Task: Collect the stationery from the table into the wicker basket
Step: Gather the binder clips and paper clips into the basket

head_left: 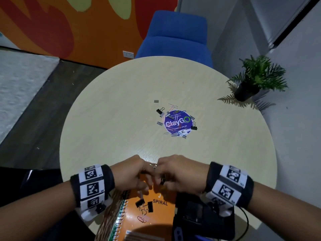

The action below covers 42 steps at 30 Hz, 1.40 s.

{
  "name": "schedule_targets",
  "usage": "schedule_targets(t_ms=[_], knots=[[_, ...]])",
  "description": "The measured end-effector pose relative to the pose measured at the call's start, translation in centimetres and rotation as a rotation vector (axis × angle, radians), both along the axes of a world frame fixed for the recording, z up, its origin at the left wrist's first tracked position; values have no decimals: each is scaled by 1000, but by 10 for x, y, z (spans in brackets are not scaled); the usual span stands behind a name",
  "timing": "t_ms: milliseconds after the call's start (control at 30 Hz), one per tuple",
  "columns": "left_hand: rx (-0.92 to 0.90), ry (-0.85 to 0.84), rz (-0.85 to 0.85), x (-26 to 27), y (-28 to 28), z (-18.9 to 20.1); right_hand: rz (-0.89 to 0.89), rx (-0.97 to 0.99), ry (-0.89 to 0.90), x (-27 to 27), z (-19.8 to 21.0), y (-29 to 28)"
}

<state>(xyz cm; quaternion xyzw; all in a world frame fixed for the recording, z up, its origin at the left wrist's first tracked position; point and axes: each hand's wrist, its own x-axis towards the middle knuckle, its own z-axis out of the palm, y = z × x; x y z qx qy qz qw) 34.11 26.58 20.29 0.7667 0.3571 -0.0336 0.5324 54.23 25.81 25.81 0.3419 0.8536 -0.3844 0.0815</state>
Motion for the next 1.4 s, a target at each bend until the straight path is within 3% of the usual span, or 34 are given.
schedule_targets(t_ms=[167,333,400,467,633,800,967,1167,1267,1400], knots=[[157,67,26,7,-4,-13,131,-20,-40,-14,-1,-21],[8,44,130,3,1,-15,172,-32,-121,-10,-5,-20],[-2,52,176,2,7,-10,75,8,-156,3,-5,-3],[26,60,216,2,22,1,-133,28,-157,26,-7,28],[328,140,322,13,99,23,-541,220,-299,84,-49,115],[528,353,359,41,186,-19,-689,234,-437,97,-112,143],[509,448,386,67,220,-69,-806,263,-381,95,-144,136],[515,448,395,80,226,-92,-753,195,-313,99,-136,123],[490,478,429,80,223,-89,-648,136,-161,94,-102,110],[406,460,538,68,212,-78,-381,50,6,63,-48,69]])
